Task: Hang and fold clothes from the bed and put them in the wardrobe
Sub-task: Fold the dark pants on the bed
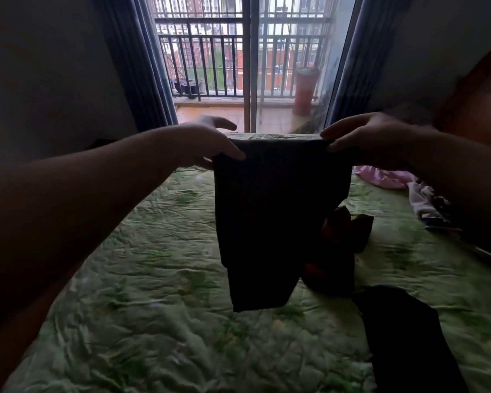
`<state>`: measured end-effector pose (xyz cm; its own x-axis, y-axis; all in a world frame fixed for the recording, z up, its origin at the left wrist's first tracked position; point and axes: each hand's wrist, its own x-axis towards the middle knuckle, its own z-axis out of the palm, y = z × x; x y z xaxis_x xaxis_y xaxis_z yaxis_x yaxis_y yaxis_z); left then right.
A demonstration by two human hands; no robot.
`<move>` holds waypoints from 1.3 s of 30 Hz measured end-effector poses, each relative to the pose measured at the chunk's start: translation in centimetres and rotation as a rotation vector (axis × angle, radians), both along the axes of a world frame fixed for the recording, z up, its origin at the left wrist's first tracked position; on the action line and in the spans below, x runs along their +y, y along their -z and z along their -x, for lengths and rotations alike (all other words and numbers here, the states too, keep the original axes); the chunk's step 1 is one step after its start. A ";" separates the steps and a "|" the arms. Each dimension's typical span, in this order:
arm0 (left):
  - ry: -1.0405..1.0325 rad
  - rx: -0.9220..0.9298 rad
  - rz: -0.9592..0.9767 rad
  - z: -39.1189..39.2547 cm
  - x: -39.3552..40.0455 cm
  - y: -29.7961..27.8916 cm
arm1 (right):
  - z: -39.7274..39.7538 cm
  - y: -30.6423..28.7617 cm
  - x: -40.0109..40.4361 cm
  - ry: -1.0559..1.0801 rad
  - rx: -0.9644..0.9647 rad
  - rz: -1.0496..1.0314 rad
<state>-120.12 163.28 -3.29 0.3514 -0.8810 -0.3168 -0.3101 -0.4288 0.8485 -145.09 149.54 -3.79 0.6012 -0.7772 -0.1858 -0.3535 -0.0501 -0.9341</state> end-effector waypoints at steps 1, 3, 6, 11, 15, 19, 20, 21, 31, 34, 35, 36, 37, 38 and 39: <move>-0.013 0.018 -0.004 -0.2 0.0 0.3 | -0.2 0.0 -0.1 0.037 -0.033 -0.003; -0.038 0.050 0.005 -0.5 -0.2 1.1 | -0.2 0.0 -0.3 0.099 -0.084 0.001; -0.054 0.069 0.031 0.0 -0.8 2.0 | -0.1 0.4 -0.9 0.111 -0.061 0.053; 0.108 0.024 -0.033 1.2 -1.6 2.2 | 0.6 0.6 -1.8 0.082 0.076 0.143; 0.165 -0.266 -0.108 1.7 -2.6 3.1 | 0.8 1.1 -2.0 0.015 0.213 0.070; 0.052 -0.180 -0.061 0.8 -3.3 3.3 | 0.7 1.5 -2.8 0.013 0.185 -0.045; 0.019 -0.084 -0.029 0.6 -3.3 3.3 | 0.8 1.7 -3.1 0.012 0.136 -0.095; -0.013 0.035 0.019 0.5 -3.2 3.3 | 0.8 1.9 -3.5 0.016 0.079 -0.139; -0.109 0.640 0.448 0.4 -4.6 4.9 | 0.0 4.6 -5.1 -0.107 0.114 -0.247; -0.131 0.678 0.497 0.1 -4.9 5.0 | -0.9 5.2 -5.2 0.022 -0.066 -0.257; -0.137 0.679 0.503 -0.2 -4.9 4.9 | -1.2 5.2 -5.4 0.091 -0.165 -0.277; -0.138 0.668 0.500 -0.4 -5.0 4.8 | -1.5 5.1 -5.6 0.147 -0.235 -0.291; -0.134 0.654 0.495 -0.7 -5.1 4.8 | -1.9 5.0 -5.8 0.191 -0.269 -0.289; -0.132 0.639 0.489 -0.9 -5.0 4.7 | -2.3 5.0 -6.0 0.214 -0.279 -0.272; -0.134 0.623 0.479 -1.1 -5.0 4.8 | -2.6 4.8 -6.0 0.215 -0.278 -0.244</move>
